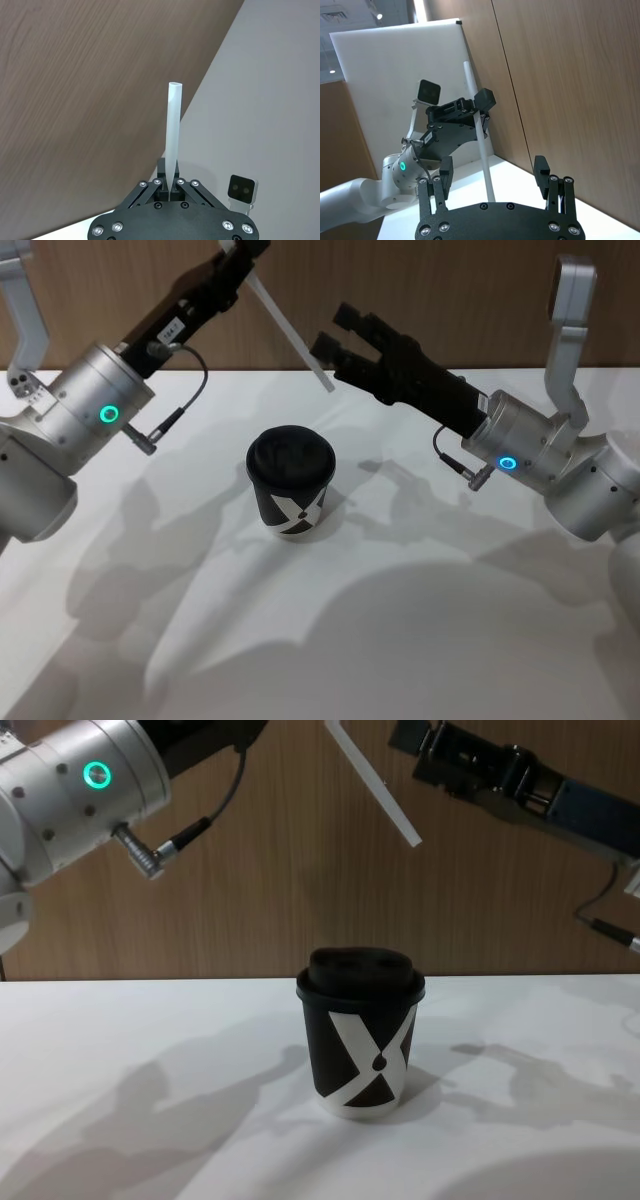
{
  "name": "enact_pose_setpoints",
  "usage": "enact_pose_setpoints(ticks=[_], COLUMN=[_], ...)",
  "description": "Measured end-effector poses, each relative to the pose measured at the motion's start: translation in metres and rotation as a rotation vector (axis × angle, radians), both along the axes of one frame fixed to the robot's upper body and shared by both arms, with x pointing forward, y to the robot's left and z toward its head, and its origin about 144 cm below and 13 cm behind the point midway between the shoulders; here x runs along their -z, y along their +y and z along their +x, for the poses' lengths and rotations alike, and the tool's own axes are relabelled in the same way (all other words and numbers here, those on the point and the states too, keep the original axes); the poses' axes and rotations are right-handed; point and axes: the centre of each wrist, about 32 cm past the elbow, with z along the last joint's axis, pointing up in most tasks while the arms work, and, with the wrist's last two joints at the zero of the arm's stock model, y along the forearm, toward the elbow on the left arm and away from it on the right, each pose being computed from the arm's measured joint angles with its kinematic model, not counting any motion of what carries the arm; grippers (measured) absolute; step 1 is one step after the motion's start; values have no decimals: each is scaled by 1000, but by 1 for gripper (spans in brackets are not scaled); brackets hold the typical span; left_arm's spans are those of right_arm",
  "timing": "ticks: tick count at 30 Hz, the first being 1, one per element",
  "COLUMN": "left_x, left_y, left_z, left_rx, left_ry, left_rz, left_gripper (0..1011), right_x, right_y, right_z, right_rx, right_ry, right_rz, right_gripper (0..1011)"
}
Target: Pick up the straw with one hand, pass it to the other hand, and insert it into the cup.
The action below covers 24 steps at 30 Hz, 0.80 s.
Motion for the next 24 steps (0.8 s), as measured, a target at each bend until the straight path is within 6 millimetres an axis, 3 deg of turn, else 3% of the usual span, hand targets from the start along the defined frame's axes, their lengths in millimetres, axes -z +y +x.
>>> enact_pose_setpoints(ticks=[24], left_x=[1], left_y=[15], left_z=[-19], left_rx=[-43], left_ry=[-38], left_rz=[71], left_gripper=[11], right_x=[0], right_y=[0], right_z=[0], right_rx=[0], right_ry=[0], right_rz=[0], right_gripper=[1001])
